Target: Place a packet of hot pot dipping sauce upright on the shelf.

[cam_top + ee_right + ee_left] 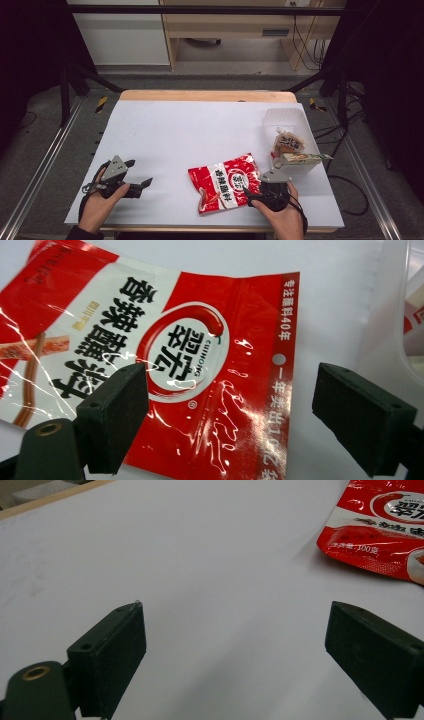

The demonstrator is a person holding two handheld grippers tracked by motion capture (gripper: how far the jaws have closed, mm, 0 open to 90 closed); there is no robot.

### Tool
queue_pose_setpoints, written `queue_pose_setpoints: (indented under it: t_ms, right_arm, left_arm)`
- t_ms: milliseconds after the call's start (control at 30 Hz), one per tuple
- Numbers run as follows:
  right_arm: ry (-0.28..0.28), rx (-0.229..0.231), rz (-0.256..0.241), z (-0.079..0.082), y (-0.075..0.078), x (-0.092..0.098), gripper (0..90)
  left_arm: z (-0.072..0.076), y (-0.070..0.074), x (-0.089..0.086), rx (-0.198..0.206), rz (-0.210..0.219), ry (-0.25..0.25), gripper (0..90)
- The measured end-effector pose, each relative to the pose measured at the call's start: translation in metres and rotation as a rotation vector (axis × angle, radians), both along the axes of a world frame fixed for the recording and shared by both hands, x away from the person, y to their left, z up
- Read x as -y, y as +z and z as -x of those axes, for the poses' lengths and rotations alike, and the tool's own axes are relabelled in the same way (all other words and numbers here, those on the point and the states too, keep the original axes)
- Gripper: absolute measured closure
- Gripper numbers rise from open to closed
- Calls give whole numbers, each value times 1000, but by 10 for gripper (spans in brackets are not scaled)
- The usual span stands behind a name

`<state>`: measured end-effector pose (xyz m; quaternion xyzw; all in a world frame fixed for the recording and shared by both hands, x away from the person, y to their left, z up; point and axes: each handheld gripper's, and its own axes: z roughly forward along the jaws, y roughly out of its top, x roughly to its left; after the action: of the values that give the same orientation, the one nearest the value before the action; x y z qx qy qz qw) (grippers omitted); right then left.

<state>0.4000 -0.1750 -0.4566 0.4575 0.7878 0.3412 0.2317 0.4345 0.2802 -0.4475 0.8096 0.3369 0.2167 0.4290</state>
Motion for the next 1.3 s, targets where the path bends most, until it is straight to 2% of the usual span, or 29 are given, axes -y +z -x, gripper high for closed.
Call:
queue_pose_setpoints:
  t_ms: [33,200,267,333,433,833,1033,1100,1200,1233,1300]
  right_arm:
    - [-13,-16,6,-1,-2,1,154]
    - [-27,-41,6,-4,-6,4,152]
    - [-20,-55,5,-5,-7,4,153]
    - [-18,-70,-18,-5,-8,4,155]
    - [-17,-86,-10,-6,-9,3,158]
    - [-7,-105,-22,-10,-13,5,171]
    - [-3,-146,-51,-11,-15,5,171]
    - [5,-140,-58,-12,-15,5,177]
    - [-3,-137,-70,-11,-14,6,196]
    - [-1,-113,-93,-9,-11,7,226]
    - [0,-102,-125,-6,-7,8,238]
  left_arm:
    - [-1,0,0,-1,-2,-1,92]
    - [-1,0,1,-2,-2,-2,93]
    - [-1,0,1,-3,-2,-4,93]
    - [-1,0,2,-3,-7,-7,93]
    - [-1,0,1,-4,-5,-4,93]
    - [-2,0,0,-4,-6,-7,93]
    - [-2,0,1,-12,10,-14,93]
    - [-3,-1,2,-20,23,-16,93]
    - [-3,-1,2,-17,16,-17,93]
    - [-3,-1,3,-14,16,-17,93]
    - [-3,-1,3,-13,8,-17,93]
